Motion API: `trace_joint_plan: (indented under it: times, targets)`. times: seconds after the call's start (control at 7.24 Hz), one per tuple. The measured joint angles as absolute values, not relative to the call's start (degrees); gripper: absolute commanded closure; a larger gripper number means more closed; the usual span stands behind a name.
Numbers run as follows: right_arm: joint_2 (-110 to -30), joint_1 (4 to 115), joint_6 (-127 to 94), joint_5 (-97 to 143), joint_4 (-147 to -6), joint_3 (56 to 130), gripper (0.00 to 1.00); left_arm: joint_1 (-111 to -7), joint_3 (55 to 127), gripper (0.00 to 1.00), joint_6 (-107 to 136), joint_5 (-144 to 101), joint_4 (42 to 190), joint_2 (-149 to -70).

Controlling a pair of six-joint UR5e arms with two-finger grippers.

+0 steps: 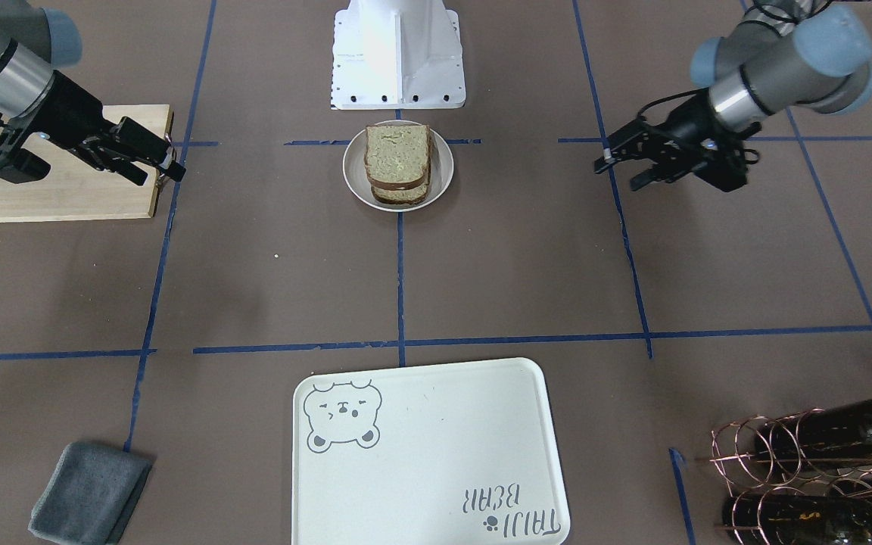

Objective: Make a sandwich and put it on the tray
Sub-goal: 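Withdraw the right gripper while the left gripper reaches to the plate rim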

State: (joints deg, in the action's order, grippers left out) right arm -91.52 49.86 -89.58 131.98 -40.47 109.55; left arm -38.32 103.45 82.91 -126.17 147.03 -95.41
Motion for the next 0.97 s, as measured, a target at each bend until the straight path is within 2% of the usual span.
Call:
trace_joint_plan:
  times: [0.14,0.28,0.55,0.69,0.97]
  targets:
    - [-91.8,50.5,-87.8,132.5,-40.3,108.6,0.0,-31.9,104.6,0.18,86.2,-118.9,143.6,-97.6]
    - [-92.1,50.8,-86.3,132.7,-40.1,108.1,0.0,-27.7,105.9,0.29,87.4,-113.9,136.8,-101.0]
    - [-92.3,50.9,-85.5,132.8,-39.9,107.9,0.0,-22.4,107.2,0.45,88.0,-107.1,122.4,-108.1]
    - [-92.3,51.0,-85.4,132.8,-39.9,107.9,0.0,-20.7,107.1,0.53,88.2,-104.8,119.6,-109.5]
    - [-92.4,51.0,-85.4,132.8,-39.9,108.0,0.0,-18.8,106.2,0.57,88.4,-103.4,118.4,-110.4]
